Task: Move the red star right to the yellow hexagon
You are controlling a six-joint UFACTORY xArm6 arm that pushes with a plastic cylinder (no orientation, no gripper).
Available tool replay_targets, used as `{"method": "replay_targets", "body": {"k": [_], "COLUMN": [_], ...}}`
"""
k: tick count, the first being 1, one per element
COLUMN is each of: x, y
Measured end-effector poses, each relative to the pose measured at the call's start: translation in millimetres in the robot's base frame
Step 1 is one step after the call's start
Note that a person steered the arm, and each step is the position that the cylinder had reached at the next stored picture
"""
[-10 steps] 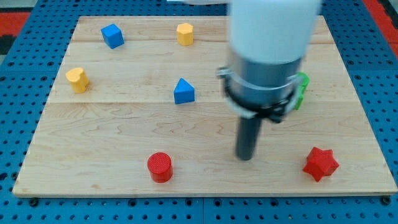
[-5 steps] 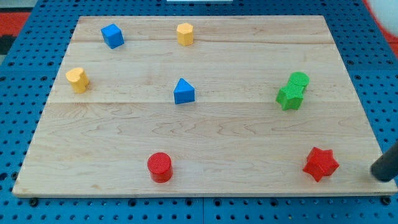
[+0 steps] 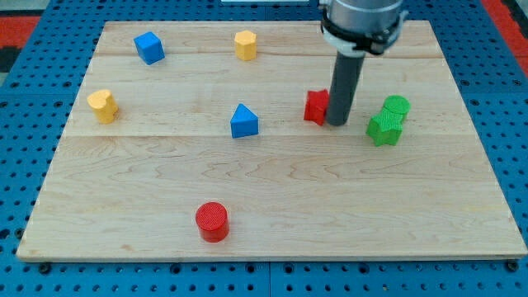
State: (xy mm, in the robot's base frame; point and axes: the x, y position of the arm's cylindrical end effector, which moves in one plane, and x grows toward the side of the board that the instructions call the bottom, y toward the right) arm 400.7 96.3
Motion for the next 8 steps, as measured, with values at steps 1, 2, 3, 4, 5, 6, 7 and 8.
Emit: {"method": "replay_targets", "body": {"k": [1, 2, 3, 4, 5, 6, 7, 8], "x": [-27, -35, -12, -65, -111, -156, -196, -208], "y": [-22, -43, -48, -62, -66, -68, -69, -82]}}
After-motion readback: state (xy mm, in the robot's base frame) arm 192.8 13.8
